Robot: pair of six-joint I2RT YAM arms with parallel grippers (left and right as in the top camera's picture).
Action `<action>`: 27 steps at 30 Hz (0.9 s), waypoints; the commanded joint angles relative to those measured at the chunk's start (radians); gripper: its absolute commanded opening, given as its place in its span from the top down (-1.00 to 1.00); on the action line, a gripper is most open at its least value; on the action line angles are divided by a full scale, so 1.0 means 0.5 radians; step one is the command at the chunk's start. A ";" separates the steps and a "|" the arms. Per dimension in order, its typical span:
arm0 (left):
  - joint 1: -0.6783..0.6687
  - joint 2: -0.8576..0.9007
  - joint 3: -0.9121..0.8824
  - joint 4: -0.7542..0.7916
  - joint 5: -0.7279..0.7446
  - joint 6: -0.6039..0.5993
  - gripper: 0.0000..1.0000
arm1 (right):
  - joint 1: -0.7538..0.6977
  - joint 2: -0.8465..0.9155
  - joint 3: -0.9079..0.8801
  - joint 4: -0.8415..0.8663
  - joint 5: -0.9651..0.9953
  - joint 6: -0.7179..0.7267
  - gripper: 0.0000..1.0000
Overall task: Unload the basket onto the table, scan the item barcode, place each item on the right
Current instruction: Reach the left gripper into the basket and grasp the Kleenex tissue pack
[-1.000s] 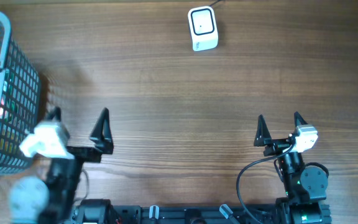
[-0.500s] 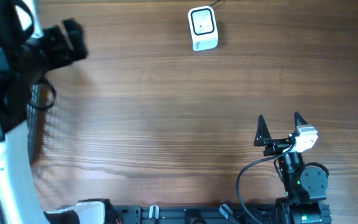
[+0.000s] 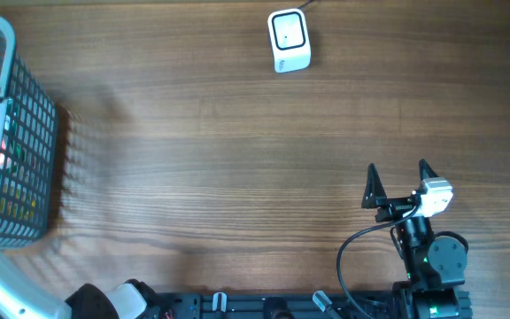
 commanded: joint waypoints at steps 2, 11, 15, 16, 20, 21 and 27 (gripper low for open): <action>0.169 -0.010 -0.292 0.067 -0.018 -0.099 -1.00 | -0.008 -0.001 -0.002 0.008 0.005 0.012 -1.00; 0.199 -0.002 -0.700 0.319 -0.014 -0.076 -1.00 | -0.008 -0.001 -0.002 0.008 0.005 0.012 -1.00; 0.199 0.036 -0.787 0.354 0.043 -0.040 -1.00 | -0.008 -0.001 -0.002 0.008 0.005 0.012 -0.99; 0.199 0.043 -0.806 0.382 0.043 -0.022 -1.00 | -0.008 -0.001 -0.002 0.008 0.005 0.011 -0.99; 0.199 0.092 -0.819 0.428 0.131 0.002 -1.00 | -0.008 -0.001 -0.002 0.008 0.005 0.012 -0.99; 0.199 0.111 -0.822 0.442 0.156 0.022 -1.00 | -0.008 -0.001 -0.002 0.008 0.005 0.011 -0.99; 0.199 0.248 -0.828 0.463 0.156 0.054 -1.00 | -0.008 -0.001 -0.002 0.008 0.005 0.012 -0.99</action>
